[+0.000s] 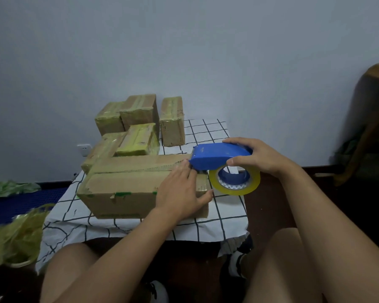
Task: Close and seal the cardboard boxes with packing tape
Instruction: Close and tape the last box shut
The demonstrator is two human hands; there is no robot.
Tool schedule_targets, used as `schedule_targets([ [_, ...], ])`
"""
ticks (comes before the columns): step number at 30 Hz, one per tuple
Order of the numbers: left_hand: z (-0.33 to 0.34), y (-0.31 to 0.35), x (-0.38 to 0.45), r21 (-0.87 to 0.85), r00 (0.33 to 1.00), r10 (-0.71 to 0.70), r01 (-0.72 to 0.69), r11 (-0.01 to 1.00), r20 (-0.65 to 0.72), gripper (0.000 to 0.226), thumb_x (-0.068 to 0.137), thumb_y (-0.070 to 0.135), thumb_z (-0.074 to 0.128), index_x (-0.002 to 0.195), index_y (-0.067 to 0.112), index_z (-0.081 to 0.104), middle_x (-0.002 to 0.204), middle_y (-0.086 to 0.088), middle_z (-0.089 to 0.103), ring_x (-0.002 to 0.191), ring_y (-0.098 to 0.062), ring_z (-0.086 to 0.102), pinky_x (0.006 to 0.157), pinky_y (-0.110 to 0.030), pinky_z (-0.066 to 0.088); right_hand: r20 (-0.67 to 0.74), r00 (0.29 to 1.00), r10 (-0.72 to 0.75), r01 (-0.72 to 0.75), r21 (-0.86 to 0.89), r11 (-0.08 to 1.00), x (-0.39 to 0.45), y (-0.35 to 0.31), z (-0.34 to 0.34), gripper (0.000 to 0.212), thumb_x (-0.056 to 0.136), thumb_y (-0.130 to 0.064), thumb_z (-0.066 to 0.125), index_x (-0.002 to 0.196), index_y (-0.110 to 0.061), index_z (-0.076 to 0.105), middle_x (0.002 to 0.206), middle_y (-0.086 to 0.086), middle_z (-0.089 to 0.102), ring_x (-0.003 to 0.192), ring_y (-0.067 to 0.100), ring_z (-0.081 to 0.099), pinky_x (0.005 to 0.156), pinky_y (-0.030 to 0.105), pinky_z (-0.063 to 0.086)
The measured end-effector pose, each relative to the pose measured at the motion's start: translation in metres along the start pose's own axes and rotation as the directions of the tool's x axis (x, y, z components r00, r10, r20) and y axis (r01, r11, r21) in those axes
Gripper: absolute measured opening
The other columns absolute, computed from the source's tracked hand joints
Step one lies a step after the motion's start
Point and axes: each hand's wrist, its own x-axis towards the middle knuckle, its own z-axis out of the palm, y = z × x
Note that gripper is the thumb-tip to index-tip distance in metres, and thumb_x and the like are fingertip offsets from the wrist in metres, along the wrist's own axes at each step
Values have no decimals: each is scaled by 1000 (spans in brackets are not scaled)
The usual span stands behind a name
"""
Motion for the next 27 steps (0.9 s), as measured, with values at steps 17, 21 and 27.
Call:
schedule_targets([
  [17, -2, 1, 2, 14, 994, 36, -38, 999, 104, 70, 86, 69, 17, 152, 48, 4, 162, 17, 8, 150, -16, 11, 117, -36, 23, 35, 996, 83, -78, -133, 988, -46, 32, -56, 49, 77, -27, 83, 111, -54, 62, 116, -19, 63, 102, 6, 63, 87, 26, 50],
  [21, -6, 3, 4, 8, 990, 35, -37, 999, 135, 65, 92, 69, 29, 151, 51, 10, 162, 18, 6, 151, -16, 9, 116, -39, 25, 88, 988, 125, -99, -254, 962, -35, 23, -48, 56, 76, -34, 82, 127, -43, 60, 113, -21, 61, 100, 4, 61, 91, 27, 48],
  [27, -15, 2, 9, 109, 964, 100, -130, 986, 245, 88, 81, 77, 50, 152, 46, 10, 162, 20, -2, 150, -20, 11, 106, -43, 40, 184, 970, 161, -82, -377, 923, -15, 7, -34, 56, 81, -37, 77, 134, -34, 59, 120, -6, 61, 100, 14, 61, 89, 29, 50],
])
